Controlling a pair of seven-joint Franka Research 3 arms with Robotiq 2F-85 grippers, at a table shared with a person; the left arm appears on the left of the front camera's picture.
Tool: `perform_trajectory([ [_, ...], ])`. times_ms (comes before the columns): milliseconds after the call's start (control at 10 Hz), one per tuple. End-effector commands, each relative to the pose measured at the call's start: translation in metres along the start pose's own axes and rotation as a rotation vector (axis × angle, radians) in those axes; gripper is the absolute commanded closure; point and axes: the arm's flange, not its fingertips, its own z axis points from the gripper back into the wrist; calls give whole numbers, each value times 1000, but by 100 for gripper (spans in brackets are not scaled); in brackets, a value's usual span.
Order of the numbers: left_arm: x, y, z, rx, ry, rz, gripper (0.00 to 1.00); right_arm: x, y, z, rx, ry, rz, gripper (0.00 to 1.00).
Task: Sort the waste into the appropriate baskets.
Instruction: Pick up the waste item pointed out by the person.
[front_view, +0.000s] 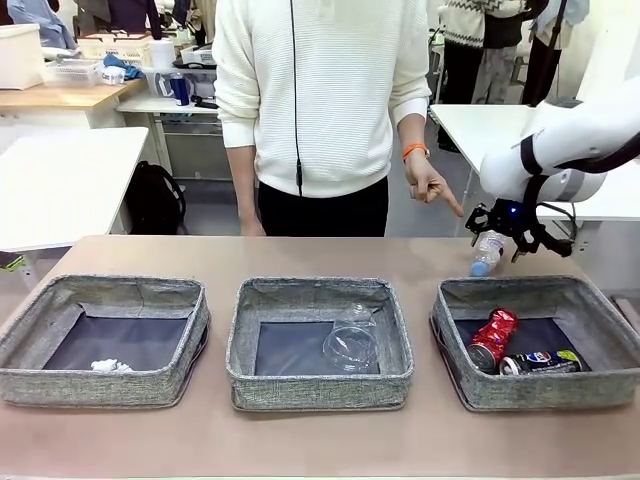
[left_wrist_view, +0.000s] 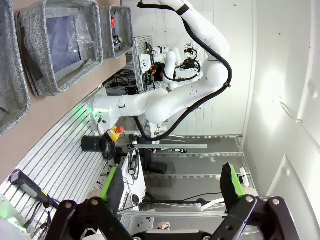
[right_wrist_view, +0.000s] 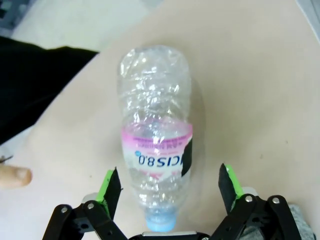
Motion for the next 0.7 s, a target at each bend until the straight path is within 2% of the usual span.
perform_trajectory([
  [0, -1, -4, -1, -15, -3, -1, 0, 8, 13, -8, -89, -2, -30, 0],
  [100, -1, -4, -1, -15, -3, -1, 0, 9, 13, -10, -91, 0, -30, 0],
  [200, -1, -4, -1, -15, -3, -1, 0, 9, 13, -9, -88, 4, -28, 7],
  [300, -1, -4, -1, -15, -3, -1, 0, 9, 12, -9, -87, 13, -31, 59],
  [400, -1, -4, -1, -15, -3, -1, 0, 10, 12, -9, -86, 18, -32, 66],
  [500, -1, -4, -1, -15, -3, -1, 0, 10, 12, -9, -86, 21, -31, 100],
  [600, -1, -4, -1, -15, -3, -1, 0, 10, 11, -10, -88, 23, -30, 100],
])
